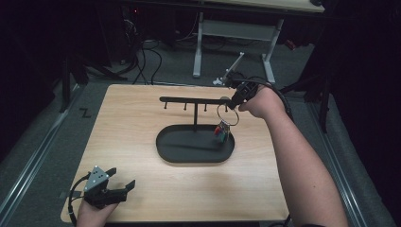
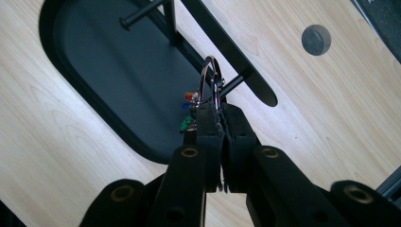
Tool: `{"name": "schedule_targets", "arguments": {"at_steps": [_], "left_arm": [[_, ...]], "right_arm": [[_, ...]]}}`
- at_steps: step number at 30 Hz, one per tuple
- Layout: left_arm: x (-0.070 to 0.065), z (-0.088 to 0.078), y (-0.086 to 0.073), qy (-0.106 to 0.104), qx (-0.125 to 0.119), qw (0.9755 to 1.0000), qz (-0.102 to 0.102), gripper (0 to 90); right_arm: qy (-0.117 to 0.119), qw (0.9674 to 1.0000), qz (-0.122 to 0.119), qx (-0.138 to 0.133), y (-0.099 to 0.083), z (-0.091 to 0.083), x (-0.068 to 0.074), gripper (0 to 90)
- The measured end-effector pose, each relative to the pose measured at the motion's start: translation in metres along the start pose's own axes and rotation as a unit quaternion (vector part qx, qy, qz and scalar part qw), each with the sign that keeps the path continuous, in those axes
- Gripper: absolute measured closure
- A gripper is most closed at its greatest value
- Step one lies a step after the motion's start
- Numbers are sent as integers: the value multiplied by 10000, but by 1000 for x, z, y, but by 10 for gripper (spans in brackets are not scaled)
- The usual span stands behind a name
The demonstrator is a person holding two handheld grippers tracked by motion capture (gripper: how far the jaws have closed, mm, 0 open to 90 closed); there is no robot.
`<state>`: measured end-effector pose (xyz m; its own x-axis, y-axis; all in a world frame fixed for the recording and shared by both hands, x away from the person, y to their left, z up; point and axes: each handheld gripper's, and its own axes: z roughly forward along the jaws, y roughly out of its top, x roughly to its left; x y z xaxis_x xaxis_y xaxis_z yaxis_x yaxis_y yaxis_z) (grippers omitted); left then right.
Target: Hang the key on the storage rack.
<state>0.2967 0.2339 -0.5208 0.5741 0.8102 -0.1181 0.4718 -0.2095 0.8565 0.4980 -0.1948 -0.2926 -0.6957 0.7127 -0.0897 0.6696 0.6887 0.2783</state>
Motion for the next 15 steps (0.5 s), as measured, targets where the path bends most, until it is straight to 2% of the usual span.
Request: {"name": "schedule_targets", "arguments": {"at_steps": [1, 2, 5, 12, 15], "left_arm": [[0, 0, 0, 8, -4, 10000, 3, 112], [0, 0, 0, 12, -9, 10000, 2, 112], [0, 0, 0, 12, 0, 10000, -2, 112], [0, -1, -1, 33, 19, 10000, -8, 112], [0, -1, -1, 42, 4, 10000, -10, 112]], "right_arm": [[4, 10000, -58, 0, 1, 3, -2, 876], [19, 10000, 6, 8, 0, 4, -1, 875], [10, 10000, -31, -5, 1, 7, -2, 875], [-108, 9999, -83, -59, 4, 11, -1, 867], [-152, 9996, -79, -223, 5, 6, 0, 819]]}}
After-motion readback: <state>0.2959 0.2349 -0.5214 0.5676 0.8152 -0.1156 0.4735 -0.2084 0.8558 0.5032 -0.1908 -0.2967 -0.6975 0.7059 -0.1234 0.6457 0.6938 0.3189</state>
